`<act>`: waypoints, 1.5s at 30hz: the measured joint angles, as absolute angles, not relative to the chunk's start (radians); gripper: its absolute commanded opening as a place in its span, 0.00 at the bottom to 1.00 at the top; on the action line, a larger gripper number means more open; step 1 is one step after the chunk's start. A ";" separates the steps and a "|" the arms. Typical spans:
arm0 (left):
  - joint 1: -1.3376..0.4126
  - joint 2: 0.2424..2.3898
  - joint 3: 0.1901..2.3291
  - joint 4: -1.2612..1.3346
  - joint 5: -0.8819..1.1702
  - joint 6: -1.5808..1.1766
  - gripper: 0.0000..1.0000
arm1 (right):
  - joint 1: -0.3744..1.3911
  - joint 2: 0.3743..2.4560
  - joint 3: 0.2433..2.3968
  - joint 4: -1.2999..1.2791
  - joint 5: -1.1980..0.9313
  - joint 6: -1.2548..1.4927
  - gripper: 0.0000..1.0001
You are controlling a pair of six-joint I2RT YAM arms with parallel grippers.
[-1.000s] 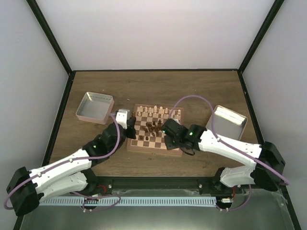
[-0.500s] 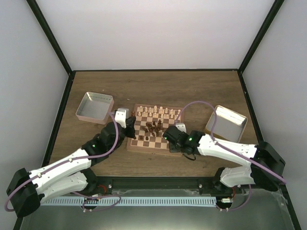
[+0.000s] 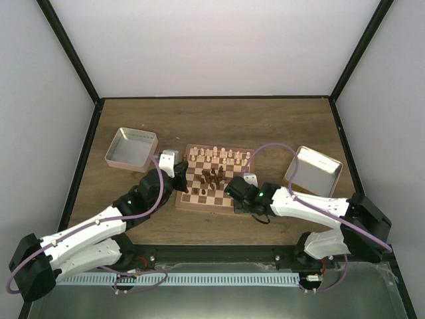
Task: Set up the chess pieces on the board
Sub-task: Place the chess piece on the chessboard.
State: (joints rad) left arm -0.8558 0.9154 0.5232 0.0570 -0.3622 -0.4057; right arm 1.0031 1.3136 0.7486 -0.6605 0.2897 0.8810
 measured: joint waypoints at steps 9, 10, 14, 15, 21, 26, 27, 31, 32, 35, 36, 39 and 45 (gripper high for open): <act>-0.855 0.914 0.523 0.057 -0.361 -0.408 0.04 | 1.003 1.317 0.737 -0.658 0.280 0.884 0.44; -0.855 0.914 0.523 0.057 -0.361 -0.408 0.04 | 1.003 1.315 0.737 -0.661 0.280 0.889 0.46; -0.855 0.914 0.523 0.057 -0.361 -0.408 0.04 | 1.004 1.293 0.743 -0.686 0.285 0.897 0.51; -0.855 0.914 0.523 0.057 -0.360 -0.408 0.04 | 1.004 1.285 0.751 -0.696 0.286 0.897 0.53; -0.851 0.914 0.523 0.058 -0.320 -0.385 0.04 | 0.988 1.223 0.841 -0.703 0.274 0.854 0.57; -0.851 0.915 0.524 0.081 -0.188 -0.340 0.04 | 0.851 1.124 0.885 -0.567 0.087 0.722 0.61; -0.851 0.918 0.525 0.088 -0.151 -0.332 0.04 | 0.821 1.113 0.893 -0.535 0.036 0.692 0.62; -0.851 0.943 0.548 0.104 -0.013 -0.287 0.04 | 0.762 1.111 0.970 -0.436 -0.124 0.590 0.65; -0.851 0.948 0.554 0.109 0.023 -0.276 0.04 | 0.759 1.115 0.993 -0.413 -0.161 0.571 0.65; -0.851 0.958 0.567 0.117 0.103 -0.244 0.04 | 0.756 1.131 1.039 -0.360 -0.252 0.536 0.64; -0.851 0.962 0.572 0.118 0.125 -0.233 0.04 | 0.756 1.139 1.048 -0.346 -0.274 0.531 0.64; -0.851 0.970 0.585 0.118 0.172 -0.206 0.04 | 0.755 1.161 1.053 -0.325 -0.334 0.524 0.59; -0.851 0.979 0.588 0.118 0.213 -0.175 0.04 | 0.754 1.188 1.021 -0.292 -0.440 0.550 0.41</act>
